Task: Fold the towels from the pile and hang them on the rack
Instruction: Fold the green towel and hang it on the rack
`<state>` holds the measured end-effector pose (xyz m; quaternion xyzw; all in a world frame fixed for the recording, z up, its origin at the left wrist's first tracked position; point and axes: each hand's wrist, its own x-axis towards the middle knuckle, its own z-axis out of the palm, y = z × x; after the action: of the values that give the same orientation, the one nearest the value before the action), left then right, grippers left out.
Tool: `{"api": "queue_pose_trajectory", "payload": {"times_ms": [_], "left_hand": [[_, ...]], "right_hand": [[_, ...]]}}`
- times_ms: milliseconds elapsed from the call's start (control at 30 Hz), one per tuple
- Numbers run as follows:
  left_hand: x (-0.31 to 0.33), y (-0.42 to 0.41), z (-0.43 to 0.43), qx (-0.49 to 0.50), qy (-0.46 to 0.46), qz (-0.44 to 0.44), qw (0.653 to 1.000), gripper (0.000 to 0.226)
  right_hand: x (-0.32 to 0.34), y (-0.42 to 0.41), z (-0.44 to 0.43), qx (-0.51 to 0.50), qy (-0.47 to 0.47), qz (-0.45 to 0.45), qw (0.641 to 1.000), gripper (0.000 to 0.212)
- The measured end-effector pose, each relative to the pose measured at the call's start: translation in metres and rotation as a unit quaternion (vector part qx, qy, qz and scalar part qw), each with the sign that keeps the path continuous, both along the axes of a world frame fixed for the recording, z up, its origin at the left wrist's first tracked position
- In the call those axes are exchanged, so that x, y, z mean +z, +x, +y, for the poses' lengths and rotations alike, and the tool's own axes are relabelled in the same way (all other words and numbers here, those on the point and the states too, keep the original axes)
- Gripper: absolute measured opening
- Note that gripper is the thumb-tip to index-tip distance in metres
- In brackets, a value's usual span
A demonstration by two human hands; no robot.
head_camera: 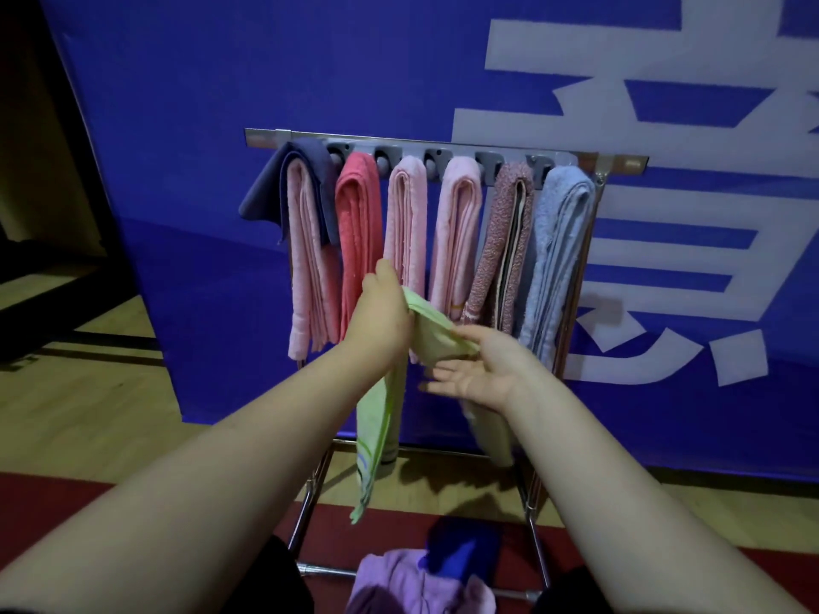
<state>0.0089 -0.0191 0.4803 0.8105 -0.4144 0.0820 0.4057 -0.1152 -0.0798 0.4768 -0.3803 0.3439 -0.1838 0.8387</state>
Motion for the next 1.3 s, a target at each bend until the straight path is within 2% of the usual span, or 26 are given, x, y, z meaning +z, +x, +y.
{"api": "queue_pose_trajectory", "payload": {"times_ms": [100,133,233,300,400,500,567,667,800,900,1000,1167,1300], "left_hand": [[0.007,-0.002,0.0,-0.005,0.011,-0.027,1.0,0.021],[0.009,-0.002,0.0,-0.006,0.011,-0.031,0.999,0.02],[0.013,-0.005,0.003,-0.017,0.002,-0.04,0.999,0.015],[0.015,-0.006,0.005,-0.022,0.005,-0.051,0.998,0.014],[0.017,-0.008,0.005,-0.037,0.024,-0.083,0.996,0.009],[0.018,-0.007,0.004,-0.057,0.039,-0.12,0.99,0.014],[0.019,-0.009,0.004,-0.076,0.049,-0.143,0.986,0.016],[0.017,-0.012,0.003,-0.107,0.057,-0.181,0.976,0.014],[0.012,-0.011,0.003,-0.102,0.028,-0.195,0.975,0.014],[0.002,-0.01,0.004,-0.06,0.011,-0.194,0.979,0.017],[-0.016,-0.013,0.003,-0.01,0.015,-0.148,0.989,0.027],[-0.028,-0.011,0.001,0.054,-0.011,-0.037,0.998,0.032],[-0.027,-0.005,0.0,0.055,0.004,-0.049,0.997,0.028]], "right_hand": [[-0.003,0.004,0.009,0.072,-0.066,0.052,0.994,0.007],[-0.003,0.006,0.01,0.072,-0.099,0.072,0.99,0.007],[-0.007,0.013,0.011,-0.008,-0.229,0.114,0.967,0.011],[-0.012,0.018,0.01,-0.054,-0.357,0.136,0.923,0.021],[-0.016,0.019,0.009,-0.073,-0.517,0.202,0.828,0.043],[-0.015,0.018,0.008,-0.091,-0.589,0.217,0.773,0.047],[-0.013,0.021,0.007,-0.061,-0.621,0.229,0.747,0.049],[-0.01,0.027,0.003,-0.016,-0.63,0.217,0.745,0.046],[-0.004,0.027,-0.003,-0.021,-0.644,0.193,0.741,0.03],[0.002,0.024,-0.001,-0.033,-0.627,0.164,0.761,0.036],[0.003,0.028,0.005,-0.044,-0.609,0.134,0.781,0.04],[0.007,0.032,0.011,-0.035,-0.653,0.166,0.738,0.048],[0.005,0.027,0.003,-0.046,-0.66,0.205,0.721,0.056]]}}
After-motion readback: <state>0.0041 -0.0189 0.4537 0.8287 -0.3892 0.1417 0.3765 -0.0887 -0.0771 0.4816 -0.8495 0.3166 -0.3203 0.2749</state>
